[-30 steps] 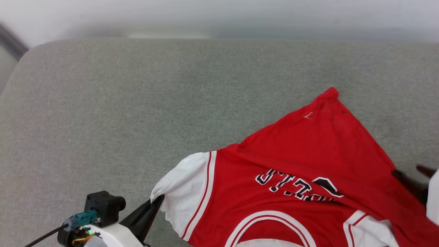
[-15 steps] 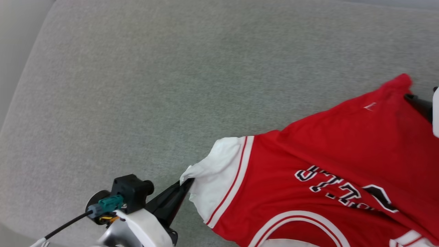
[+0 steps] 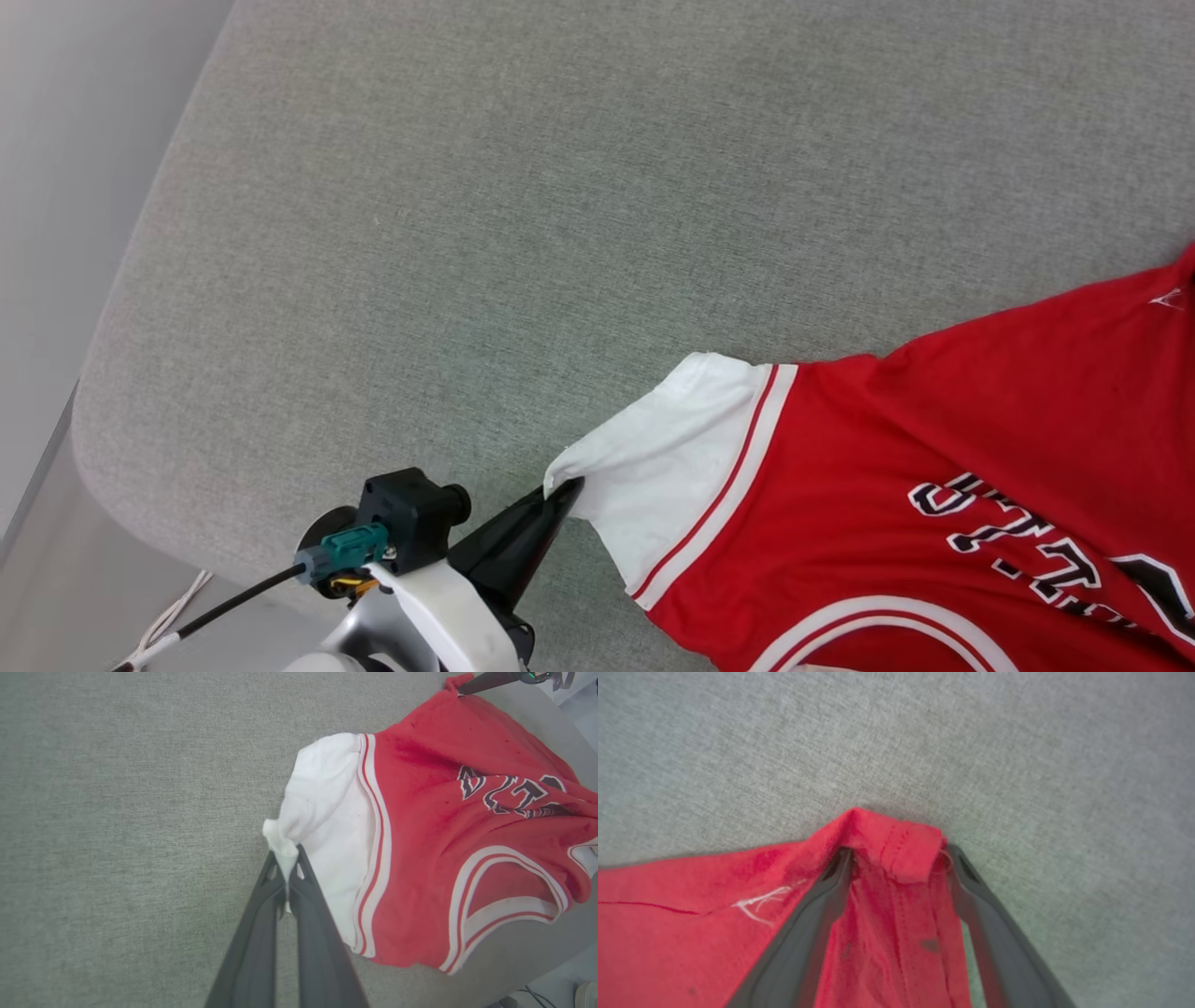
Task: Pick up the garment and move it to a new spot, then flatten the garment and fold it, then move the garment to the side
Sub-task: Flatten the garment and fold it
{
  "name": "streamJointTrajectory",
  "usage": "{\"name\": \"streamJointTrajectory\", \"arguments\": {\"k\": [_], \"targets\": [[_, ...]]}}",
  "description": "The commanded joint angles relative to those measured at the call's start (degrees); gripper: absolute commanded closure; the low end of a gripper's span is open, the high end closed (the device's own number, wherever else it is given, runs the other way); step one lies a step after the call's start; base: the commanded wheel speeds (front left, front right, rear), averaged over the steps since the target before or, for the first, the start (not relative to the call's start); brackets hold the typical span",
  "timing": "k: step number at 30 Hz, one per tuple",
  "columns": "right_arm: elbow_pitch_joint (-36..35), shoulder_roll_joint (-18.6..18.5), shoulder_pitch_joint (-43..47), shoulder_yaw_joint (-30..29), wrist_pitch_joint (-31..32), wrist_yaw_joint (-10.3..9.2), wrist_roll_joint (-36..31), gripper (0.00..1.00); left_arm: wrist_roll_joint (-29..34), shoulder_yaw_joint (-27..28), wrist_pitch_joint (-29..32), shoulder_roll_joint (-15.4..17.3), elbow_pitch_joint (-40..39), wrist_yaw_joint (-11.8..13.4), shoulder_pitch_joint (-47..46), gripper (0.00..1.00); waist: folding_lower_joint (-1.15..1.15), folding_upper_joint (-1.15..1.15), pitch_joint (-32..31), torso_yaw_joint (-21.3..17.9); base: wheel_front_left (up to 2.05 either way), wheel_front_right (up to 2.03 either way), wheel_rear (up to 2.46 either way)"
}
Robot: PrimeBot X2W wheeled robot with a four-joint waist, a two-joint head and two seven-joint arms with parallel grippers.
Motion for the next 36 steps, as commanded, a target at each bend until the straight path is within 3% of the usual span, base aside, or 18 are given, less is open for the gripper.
{"name": "streamJointTrajectory", "arguments": {"k": [1, 2, 3, 4, 11, 19, 27, 36], "targets": [[3.04, 0.82, 3.73, 1.34, 0.49, -0.04, -0.16, 0.00, -0.23, -0.17, -0.33, -0.52, 0.23, -0.24, -0.73, 1.00, 0.00, 0.00, 0.19, 0.51, 0.00, 0.00, 0.00], [3.88, 0.70, 4.63, 1.47, 0.85, -0.04, -0.05, 0.15, -0.22, -0.35, -0.40, -0.60, 0.47, -0.34, -0.77, 1.00, 0.00, 0.00, 0.15, 0.70, 0.00, 0.00, 0.00], [4.46, 0.47, 5.61, 1.86, 1.11, -0.04, 0.14, 0.79, -0.21, -0.49, -0.50, -0.66, 0.74, -0.46, -0.75, 1.00, 0.00, 0.00, 0.07, 0.87, 0.00, 0.00, 0.00], [4.81, 0.27, 6.54, 2.14, 1.00, -0.04, 0.12, 1.00, -0.22, -0.63, -0.50, -0.72, 1.02, -0.55, -0.76, 1.00, 0.00, 0.00, -0.09, 1.00, 0.00, 0.00, 0.00], [5.63, 1.37, 5.29, 0.71, -5.42, -0.03, 0.04, 1.00, -0.01, -0.19, -0.39, 0.41, 1.68, 0.13, -0.06, 1.00, 0.00, 0.00, -3.32, -0.27, 0.00, 0.00, 0.00], [6.55, 4.27, -0.82, 1.20, -14.96, -0.04, 2.68, 1.00, -0.33, 2.76, 0.64, 4.35, -0.73, 2.11, 1.54, 1.00, 0.00, 0.00, -11.09, -5.74, 0.00, 0.00, 0.00], [5.04, 4.13, -3.36, 3.91, -19.79, -0.04, 7.40, 1.00, -1.03, 8.77, 1.24, 9.92, -6.07, 5.47, 2.84, 1.00, 0.00, 0.00, -17.77, -12.66, 0.00, 0.00, 0.00], [-2.21, 3.59, -3.72, 2.84, -22.43, -0.04, 12.66, 1.00, -1.81, 18.23, 1.44, 15.62, -12.29, 9.33, 0.18, 1.00, 0.00, 0.00, -22.60, -20.09, 0.00, 0.00, 0.00]]}}
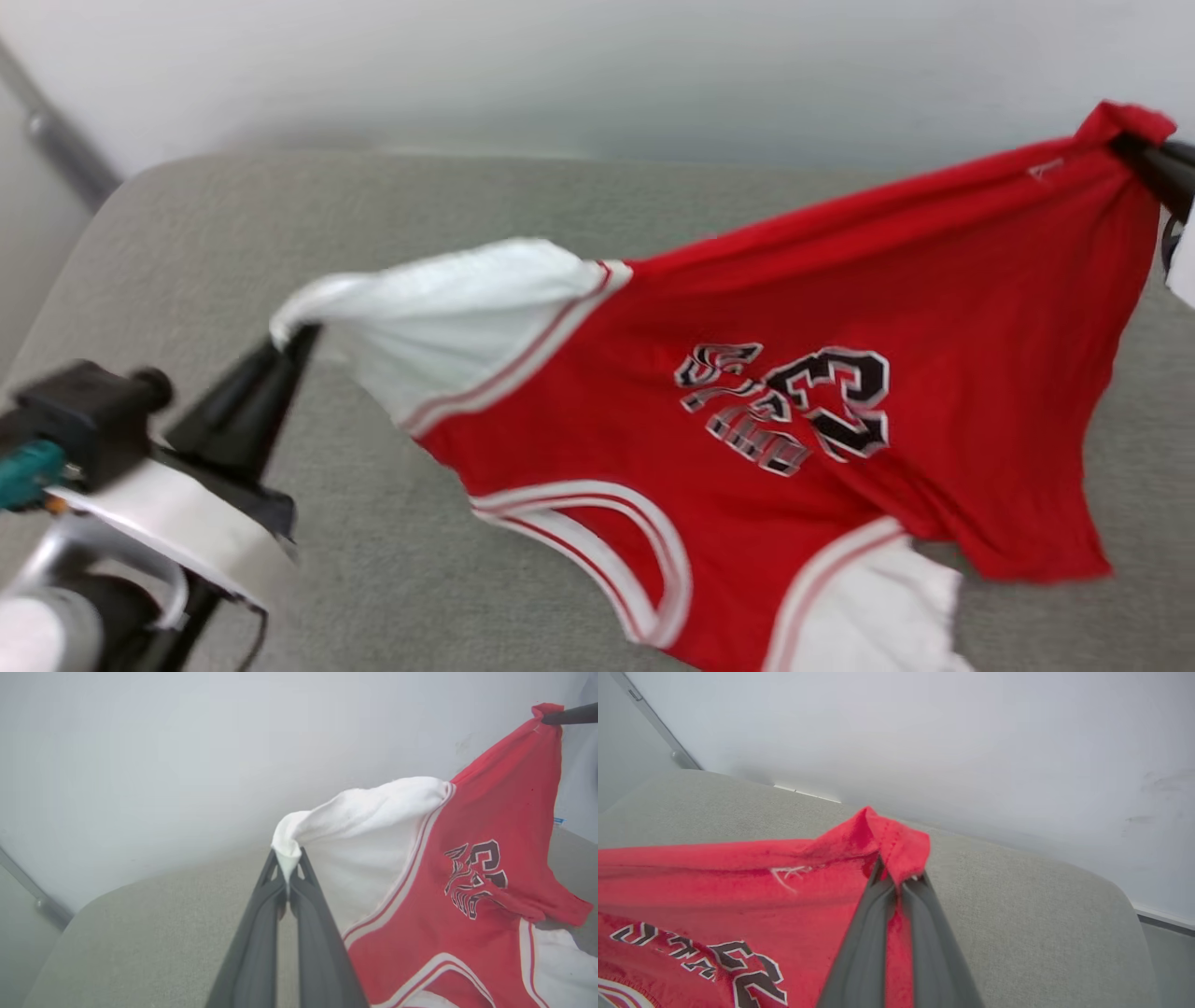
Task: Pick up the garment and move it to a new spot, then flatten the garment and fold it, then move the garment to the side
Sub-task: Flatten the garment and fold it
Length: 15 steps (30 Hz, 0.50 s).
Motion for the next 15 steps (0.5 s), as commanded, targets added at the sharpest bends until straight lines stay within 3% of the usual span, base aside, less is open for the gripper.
{"name": "streamJointTrajectory", "arguments": {"k": [1, 8, 15], "targets": [[-1.89, -0.25, -0.23, -0.82, -0.85, -0.04, 0.74, 1.00, -0.28, 1.61, 0.22, 1.07, -0.99, 0.46, -1.48, 1.00, 0.00, 0.00, -2.86, -3.49, 0.00, 0.00, 0.00], [-13.77, 1.43, 1.15, -5.14, -0.40, -0.03, 2.99, 1.00, -1.85, 9.00, 0.71, 5.03, -4.47, 0.32, -9.12, 1.00, 0.00, 0.00, -3.70, -7.93, 0.00, 0.00, 0.00], [-21.17, 7.17, 0.55, -9.06, 1.37, -0.02, 1.24, 1.00, -2.44, 13.52, 0.37, 6.85, -5.89, 0.46, -16.49, 1.00, 0.00, 0.00, -3.30, -11.25, 0.00, 0.00, 0.00]]}}
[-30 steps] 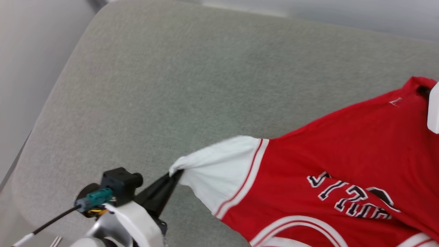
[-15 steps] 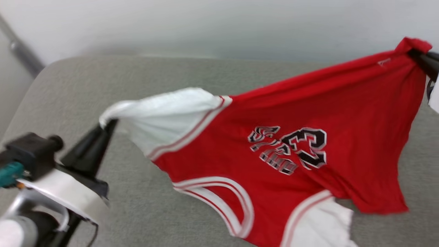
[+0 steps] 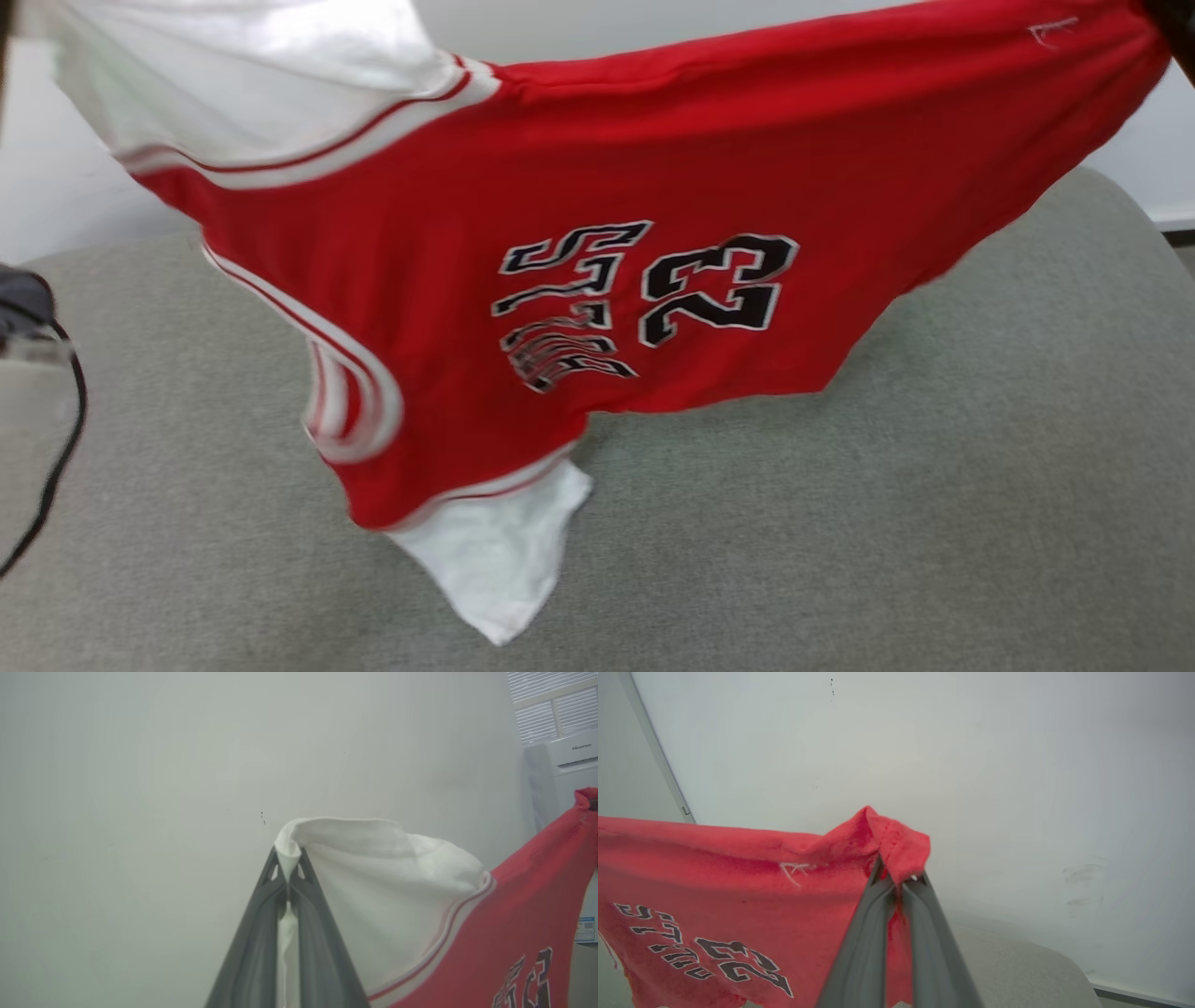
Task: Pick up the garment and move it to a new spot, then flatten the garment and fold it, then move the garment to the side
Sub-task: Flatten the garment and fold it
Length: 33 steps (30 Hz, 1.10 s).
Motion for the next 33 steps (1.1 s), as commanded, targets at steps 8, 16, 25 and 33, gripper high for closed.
{"name": "streamJointTrajectory", "arguments": {"k": [8, 16, 25, 33], "targets": [[-6.83, 3.71, -2.83, -0.29, 0.80, -0.02, -3.58, 1.00, -0.14, 1.38, 1.20, 0.91, -0.16, 1.05, -10.54, 1.00, 0.00, 0.00, 3.15, -3.19, 0.00, 0.00, 0.00], [-9.49, 2.16, -7.50, 0.05, -1.92, -0.02, -7.43, 1.00, -0.15, -1.16, 3.18, 1.59, 5.47, -1.57, -24.62, 1.00, 0.00, 0.00, 9.99, -3.53, 0.00, 0.00, 0.00], [-2.83, 0.87, -19.93, 1.64, -6.86, -0.02, -11.42, 1.00, 1.27, -5.96, 4.10, 0.03, 18.60, -7.21, -47.49, 1.00, 0.00, 0.00, 21.87, -2.32, 0.00, 0.00, 0.00], [10.54, -0.73, -36.05, 7.28, -18.18, -0.04, -18.01, 1.00, 6.06, -11.91, 1.31, -5.42, 36.10, -12.35, -70.57, 1.00, 0.00, 0.00, 30.65, -0.59, 0.00, 0.00, 0.00]]}}
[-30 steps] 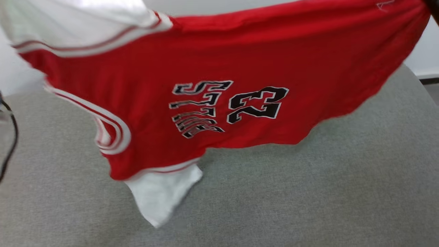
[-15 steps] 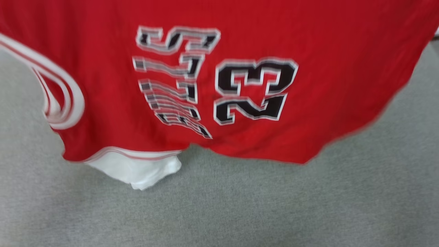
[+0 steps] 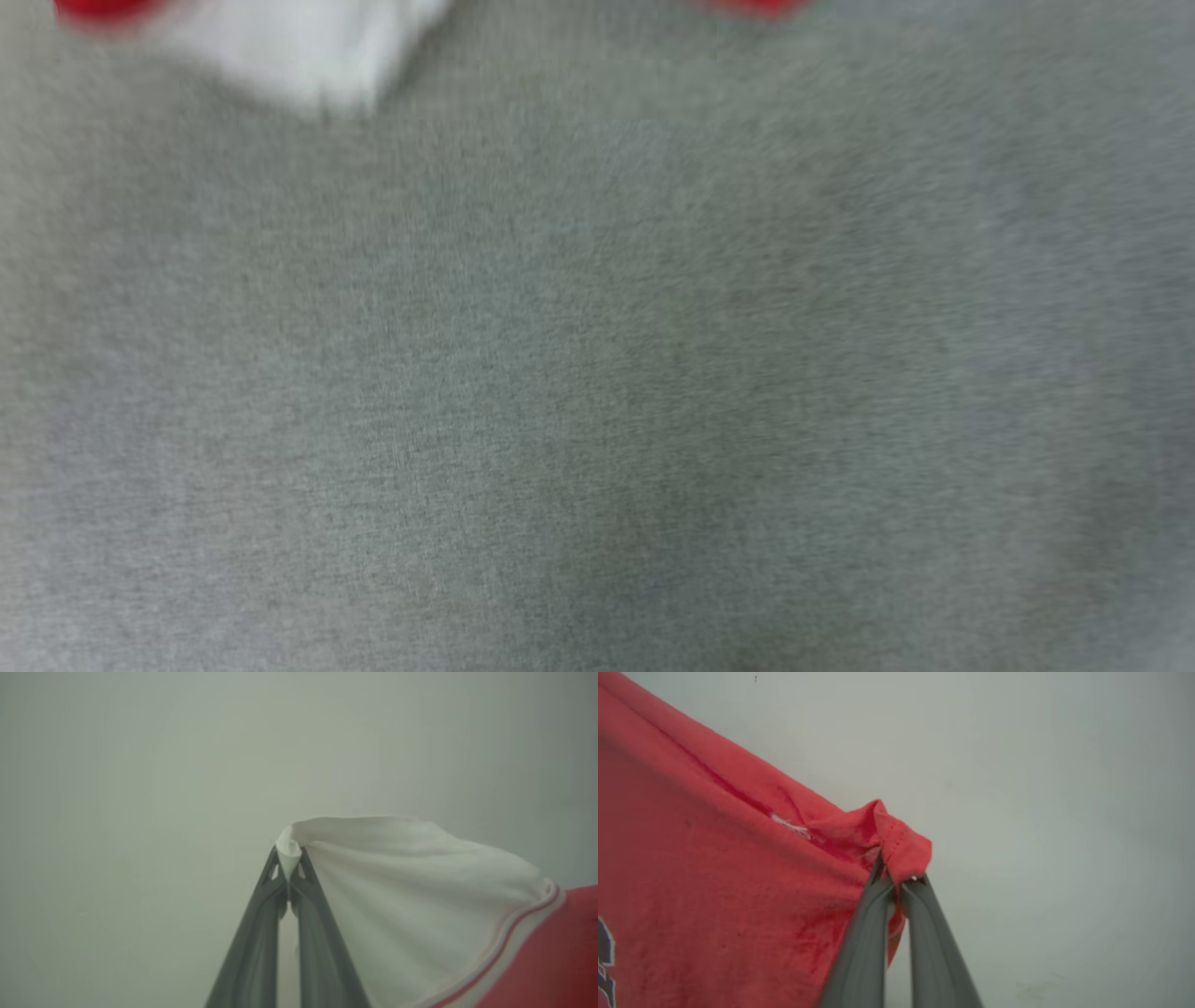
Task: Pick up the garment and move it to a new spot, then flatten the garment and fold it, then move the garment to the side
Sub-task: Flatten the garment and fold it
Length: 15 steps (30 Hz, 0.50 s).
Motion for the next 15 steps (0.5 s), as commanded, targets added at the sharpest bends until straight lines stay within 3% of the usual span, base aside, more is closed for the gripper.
{"name": "streamJointTrajectory", "arguments": {"k": [1, 8, 15], "targets": [[1.57, -0.60, -2.61, 0.60, -0.96, -0.06, -1.24, 1.00, 0.80, -0.43, -0.88, -0.84, 2.10, -0.24, -2.81, 1.00, -0.01, 0.00, 4.20, 1.69, 0.00, 0.00, 0.00], [13.75, 0.20, -12.67, 2.38, -8.96, -0.07, -6.49, 1.00, 4.75, -4.53, -10.43, -5.81, 15.07, -2.07, -12.93, 1.00, -0.01, 0.00, 9.66, 4.70, 0.00, 0.00, 0.00], [22.21, 1.00, -11.33, 3.88, -16.39, -0.06, -7.84, 1.00, 2.77, -6.73, -19.60, -11.03, 24.40, -2.75, -7.55, 1.00, -0.01, 0.00, 11.97, 8.44, 0.00, 0.00, 0.00]]}}
